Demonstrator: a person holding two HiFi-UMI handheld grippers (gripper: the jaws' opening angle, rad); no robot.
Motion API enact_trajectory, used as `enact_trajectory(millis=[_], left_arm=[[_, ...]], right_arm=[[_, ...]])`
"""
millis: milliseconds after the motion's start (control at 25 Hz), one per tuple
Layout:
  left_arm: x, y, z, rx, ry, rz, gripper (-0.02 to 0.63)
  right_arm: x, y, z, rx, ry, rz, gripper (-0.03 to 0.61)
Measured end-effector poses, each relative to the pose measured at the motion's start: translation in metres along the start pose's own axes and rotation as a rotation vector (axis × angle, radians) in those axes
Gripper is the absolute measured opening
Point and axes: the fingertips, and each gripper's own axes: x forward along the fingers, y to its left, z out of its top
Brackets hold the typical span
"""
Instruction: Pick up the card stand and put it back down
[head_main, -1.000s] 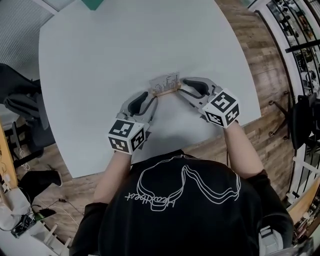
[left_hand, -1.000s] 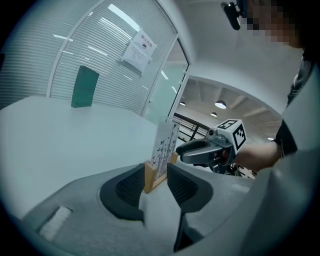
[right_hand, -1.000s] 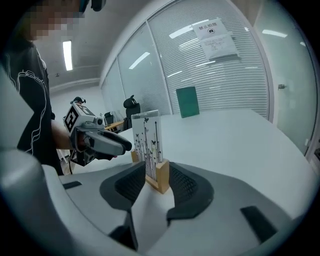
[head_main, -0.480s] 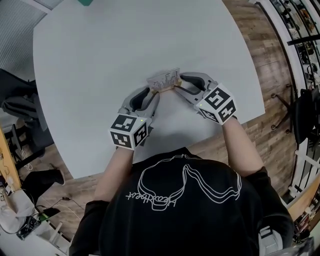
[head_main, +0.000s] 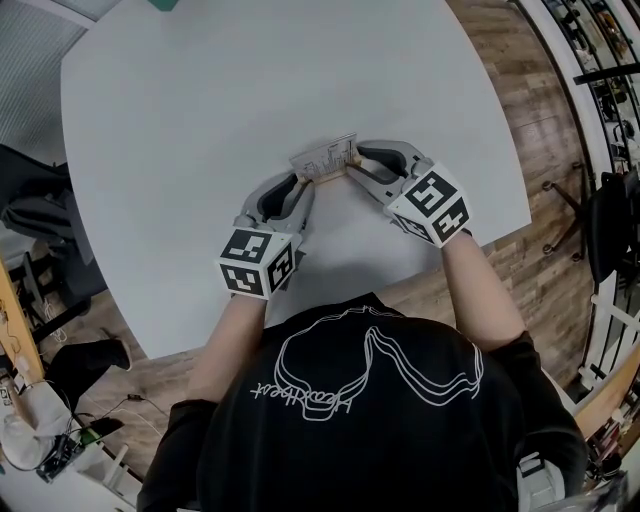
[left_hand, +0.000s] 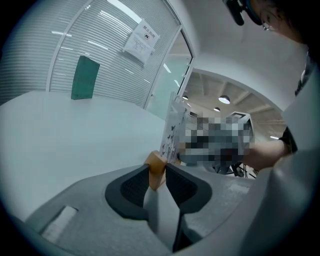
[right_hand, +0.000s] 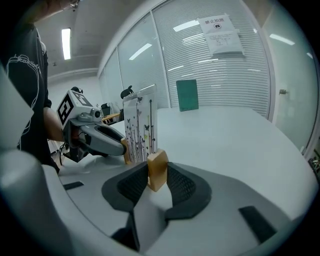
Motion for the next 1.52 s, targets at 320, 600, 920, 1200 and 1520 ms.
enact_trajectory(millis=[320,600,920,1200,1520], left_arm=[[0.004,-0.002,0.002,-0.004,-0.004,0.014,0.106],[0.004,-0.001,0.002,-0.003,-0.007,0.028,0.103],[-0.003,-0.005,0.010,0.003,-0.033,0.024,0.098],[-0.025,-0.016,0.028,0.024,-0.056,0.027,0.098],[-0.080,-0.055,0.053,0.033,-0.116,0.028,0.098]], right_arm=[[-0.003,-0.004,-0.001,0.012,-0.014,-0.024,0.118],[-0.003,-0.004,0.001,-0.002,-0.022,-0.058,0.115],[-0.012,0.000,0.009,-0.003,-0.051,-0.085,0.114],[-0.029,0.014,0.030,0.011,-0.080,-0.088,0.114],[-0.078,0.054,0.068,-0.013,-0.131,-0.085,0.115]])
